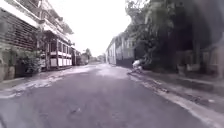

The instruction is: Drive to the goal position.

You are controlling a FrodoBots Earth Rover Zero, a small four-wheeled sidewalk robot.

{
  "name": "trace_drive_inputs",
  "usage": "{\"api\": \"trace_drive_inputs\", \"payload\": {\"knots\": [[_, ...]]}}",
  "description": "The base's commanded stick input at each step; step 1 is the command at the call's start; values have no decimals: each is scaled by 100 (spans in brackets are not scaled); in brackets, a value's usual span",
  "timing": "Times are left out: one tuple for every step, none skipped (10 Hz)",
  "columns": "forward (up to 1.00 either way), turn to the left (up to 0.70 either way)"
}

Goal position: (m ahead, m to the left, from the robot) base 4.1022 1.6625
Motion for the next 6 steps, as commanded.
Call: {"api": "trace_drive_inputs", "payload": {"knots": [[100, 37], [100, 29], [100, 6], [100, 0], [100, 0], [100, 0]]}}
